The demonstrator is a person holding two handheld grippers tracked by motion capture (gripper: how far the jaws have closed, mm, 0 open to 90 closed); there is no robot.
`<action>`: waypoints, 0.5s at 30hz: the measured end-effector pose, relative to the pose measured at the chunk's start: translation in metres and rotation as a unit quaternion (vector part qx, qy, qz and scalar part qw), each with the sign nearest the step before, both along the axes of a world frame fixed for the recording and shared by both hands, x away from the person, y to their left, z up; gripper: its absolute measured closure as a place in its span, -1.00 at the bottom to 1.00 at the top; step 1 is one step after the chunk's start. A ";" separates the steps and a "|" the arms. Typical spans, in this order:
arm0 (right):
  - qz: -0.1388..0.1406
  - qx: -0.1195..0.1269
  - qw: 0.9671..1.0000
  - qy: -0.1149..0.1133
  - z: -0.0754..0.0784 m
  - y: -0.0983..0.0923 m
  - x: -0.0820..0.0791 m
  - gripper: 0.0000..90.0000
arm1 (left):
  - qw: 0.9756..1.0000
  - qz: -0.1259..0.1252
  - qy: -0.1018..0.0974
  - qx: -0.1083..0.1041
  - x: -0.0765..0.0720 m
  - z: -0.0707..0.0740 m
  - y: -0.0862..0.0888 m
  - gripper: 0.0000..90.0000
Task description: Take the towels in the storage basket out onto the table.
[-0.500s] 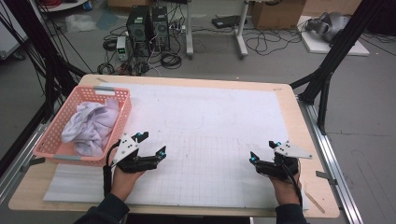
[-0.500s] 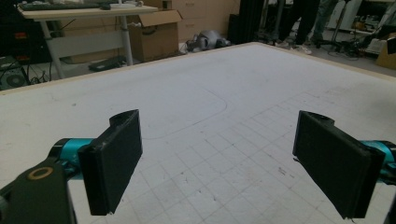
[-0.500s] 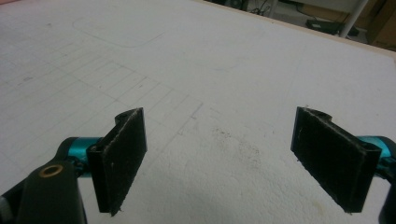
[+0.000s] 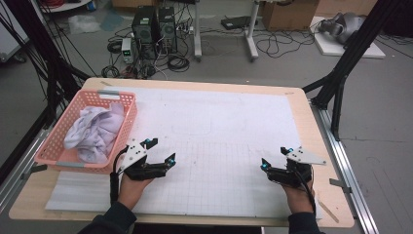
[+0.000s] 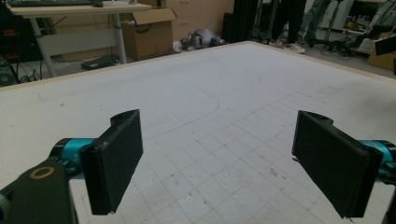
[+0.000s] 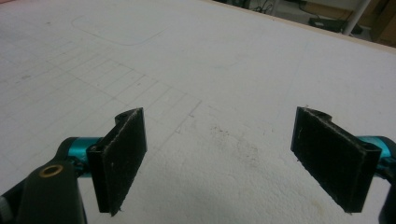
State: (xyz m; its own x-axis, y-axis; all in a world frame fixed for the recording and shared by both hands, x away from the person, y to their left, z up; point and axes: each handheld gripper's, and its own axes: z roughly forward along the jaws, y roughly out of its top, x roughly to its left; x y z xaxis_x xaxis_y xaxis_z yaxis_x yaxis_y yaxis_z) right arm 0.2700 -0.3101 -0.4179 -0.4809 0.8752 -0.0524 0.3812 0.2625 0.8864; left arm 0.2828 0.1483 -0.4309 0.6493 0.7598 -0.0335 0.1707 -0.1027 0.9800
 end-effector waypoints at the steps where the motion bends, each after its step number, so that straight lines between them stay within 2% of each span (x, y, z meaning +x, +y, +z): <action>1: -0.001 0.001 1.000 0.002 -0.001 -0.001 0.000 -0.62 | 1.000 -0.002 0.003 -0.001 0.000 0.000 0.000 -0.63; 4: -0.002 0.005 1.000 0.010 -0.001 -0.002 0.000 -0.62 | 1.000 -0.004 0.002 -0.002 -0.002 0.001 0.001 -0.62; 10: -0.001 0.005 1.000 0.008 0.000 -0.001 -0.001 -0.62 | 1.000 0.000 -0.005 -0.002 -0.006 0.006 0.002 -0.63; 15: 0.001 0.005 1.000 0.008 0.000 0.001 -0.002 -0.62 | 1.000 -0.007 -0.011 -0.015 -0.009 0.013 0.002 -0.63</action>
State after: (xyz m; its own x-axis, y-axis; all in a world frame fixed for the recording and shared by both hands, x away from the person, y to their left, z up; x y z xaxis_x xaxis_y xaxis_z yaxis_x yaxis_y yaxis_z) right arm 0.2684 -0.3090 -0.4175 -0.4826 0.8751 -0.0360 0.3948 0.2540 0.8830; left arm 0.2733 0.1507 -0.4177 0.6611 0.7491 -0.0426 0.1482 -0.0747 0.9861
